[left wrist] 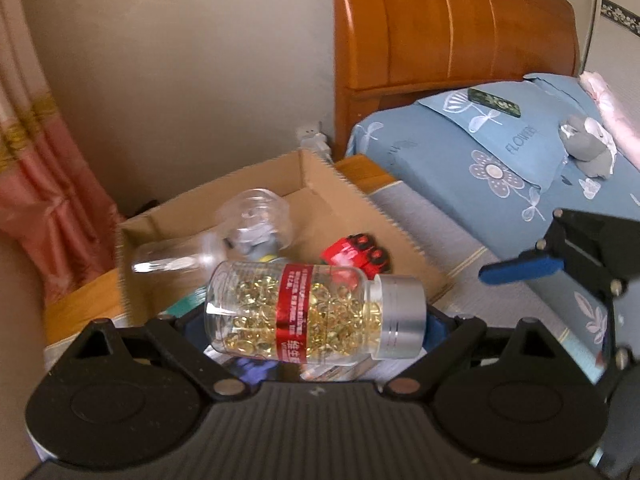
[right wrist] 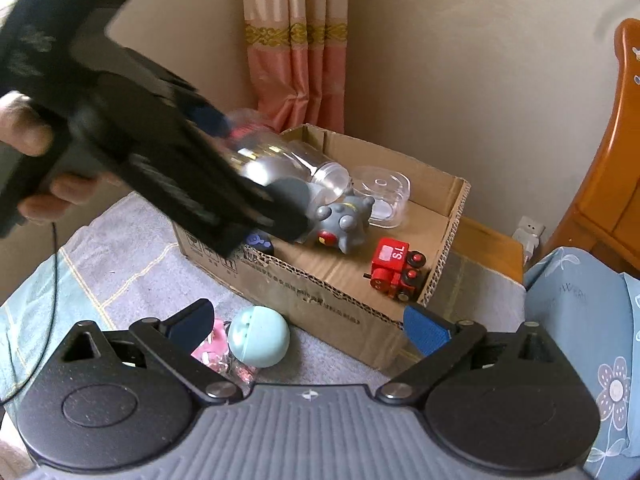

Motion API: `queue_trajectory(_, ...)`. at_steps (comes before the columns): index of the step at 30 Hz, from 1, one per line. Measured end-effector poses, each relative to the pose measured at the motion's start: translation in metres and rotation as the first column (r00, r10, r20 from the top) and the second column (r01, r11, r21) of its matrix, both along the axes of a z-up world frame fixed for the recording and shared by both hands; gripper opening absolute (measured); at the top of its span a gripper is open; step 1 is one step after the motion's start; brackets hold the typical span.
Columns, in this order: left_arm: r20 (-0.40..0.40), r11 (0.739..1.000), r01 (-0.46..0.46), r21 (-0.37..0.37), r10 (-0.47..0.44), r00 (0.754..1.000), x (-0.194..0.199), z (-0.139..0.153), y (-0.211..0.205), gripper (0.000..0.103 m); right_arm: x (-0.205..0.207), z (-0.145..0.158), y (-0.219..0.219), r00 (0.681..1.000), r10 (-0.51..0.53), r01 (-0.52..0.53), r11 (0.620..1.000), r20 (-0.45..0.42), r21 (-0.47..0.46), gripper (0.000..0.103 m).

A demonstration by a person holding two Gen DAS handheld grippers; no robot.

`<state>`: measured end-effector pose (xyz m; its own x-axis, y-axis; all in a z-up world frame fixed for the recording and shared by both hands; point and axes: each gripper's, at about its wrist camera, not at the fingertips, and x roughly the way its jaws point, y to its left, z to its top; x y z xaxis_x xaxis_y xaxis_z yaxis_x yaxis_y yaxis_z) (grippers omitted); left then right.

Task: Organize rigid objects
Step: 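Carry the capsule bottle and grey figure into the box and release both, then withdraw both tools from the box toward the remaining items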

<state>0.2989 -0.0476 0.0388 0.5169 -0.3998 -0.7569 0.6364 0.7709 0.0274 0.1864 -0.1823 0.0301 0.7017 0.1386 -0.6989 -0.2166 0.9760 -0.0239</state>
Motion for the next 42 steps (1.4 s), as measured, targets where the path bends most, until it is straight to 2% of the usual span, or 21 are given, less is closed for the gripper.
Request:
queue_trajectory(3,-0.012,1.0,0.009,-0.007,-0.009,1.0,0.001,-0.005,-0.016,0.097,-0.002,-0.001,-0.004,1.0,-0.01,0.01,1.0,0.005,0.001,0.103)
queue_trajectory(8,0.013,1.0,-0.007,-0.024,0.007,1.0,0.0,-0.004,-0.021,0.097,-0.008,-0.004,-0.01,1.0,-0.021,0.021,1.0,-0.002,0.008,0.103)
queue_trajectory(13,0.009,0.998,-0.032,-0.054,0.032,0.999,-0.005,0.002,-0.009,0.097,-0.012,-0.007,-0.012,0.999,-0.031,0.031,0.999,-0.009,0.018,0.103)
queue_trajectory(24,0.052,0.998,-0.064,-0.015,0.065,0.997,-0.046,-0.004,0.021,0.098,-0.023,-0.024,-0.001,0.992,-0.128,0.128,0.992,-0.017,0.007,0.103)
queue_trajectory(27,0.095,0.995,-0.1,0.018,0.098,0.991,-0.063,-0.011,0.031,0.098,-0.025,-0.034,0.003,0.986,-0.167,0.167,0.986,-0.024,0.018,0.103)
queue_trajectory(30,0.07,0.988,-0.154,-0.009,0.154,0.986,-0.072,-0.02,0.046,0.098,-0.025,-0.043,0.005,0.976,-0.217,0.218,0.975,-0.034,0.035,0.103)
queue_trajectory(33,0.05,0.967,-0.252,-0.027,0.253,0.966,-0.08,-0.031,0.064,0.098,-0.026,-0.053,0.007,0.957,-0.286,0.288,0.957,-0.041,0.045,0.103)
queue_trajectory(37,-0.019,0.93,-0.362,-0.055,0.362,0.932,-0.084,-0.046,0.088,0.098,-0.025,-0.063,0.008,0.945,-0.317,0.325,0.939,-0.08,0.113,0.103)
queue_trajectory(42,-0.007,0.885,-0.465,0.011,0.465,0.885,-0.082,-0.059,0.11,0.098,-0.012,-0.07,0.019,0.94,-0.328,0.337,0.936,-0.094,0.105,0.103)
